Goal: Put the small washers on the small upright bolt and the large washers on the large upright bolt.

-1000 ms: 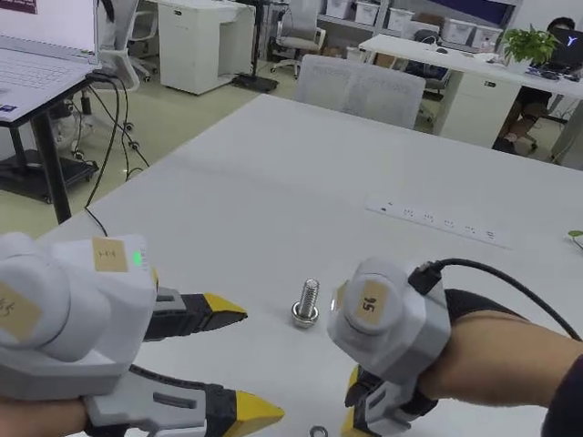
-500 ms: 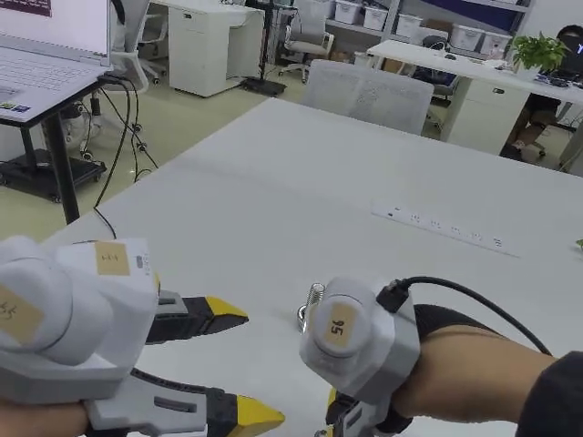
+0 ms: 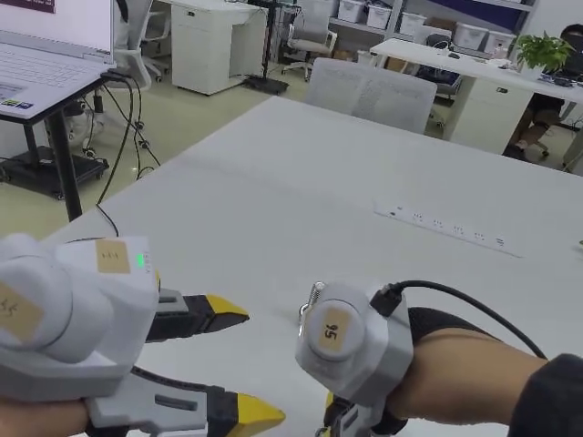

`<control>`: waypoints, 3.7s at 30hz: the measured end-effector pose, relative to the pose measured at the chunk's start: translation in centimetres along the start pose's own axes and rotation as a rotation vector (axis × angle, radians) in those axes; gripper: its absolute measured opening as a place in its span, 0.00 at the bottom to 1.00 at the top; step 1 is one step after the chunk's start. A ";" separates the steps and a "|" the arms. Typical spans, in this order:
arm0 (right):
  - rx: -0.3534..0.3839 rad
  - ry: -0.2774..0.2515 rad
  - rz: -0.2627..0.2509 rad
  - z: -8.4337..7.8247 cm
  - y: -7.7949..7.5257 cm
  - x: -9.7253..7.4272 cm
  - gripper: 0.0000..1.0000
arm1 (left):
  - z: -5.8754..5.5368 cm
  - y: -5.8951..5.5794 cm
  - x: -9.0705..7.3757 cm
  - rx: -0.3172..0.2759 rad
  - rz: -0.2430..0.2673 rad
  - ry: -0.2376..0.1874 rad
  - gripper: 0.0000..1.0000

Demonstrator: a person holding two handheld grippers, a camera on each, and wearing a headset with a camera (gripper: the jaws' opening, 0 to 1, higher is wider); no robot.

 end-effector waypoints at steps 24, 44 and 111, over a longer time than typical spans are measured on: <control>-0.021 0.010 -0.015 0.0 0.4 0.1 0.15 | 0.0 0.0 0.3 0.001 -0.006 -0.005 0.56; 0.015 -0.001 -0.007 0.0 0.0 0.2 0.13 | 0.0 -0.1 0.2 0.003 -0.008 -0.002 0.56; 0.271 -0.065 -0.233 -8.0 -10.0 -9.7 0.13 | -0.2 0.3 1.6 -0.007 -0.033 0.022 0.56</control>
Point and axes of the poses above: the centre of the closed fingertips' face, and the gripper's own axes: x roughly forward along the fingers, y roughly to its left, z roughly out of its top, the point moved 9 cm from there along -x, roughly backward along the fingers, and after that the axes turned 10 degrees about x, right-handed, at the moved point
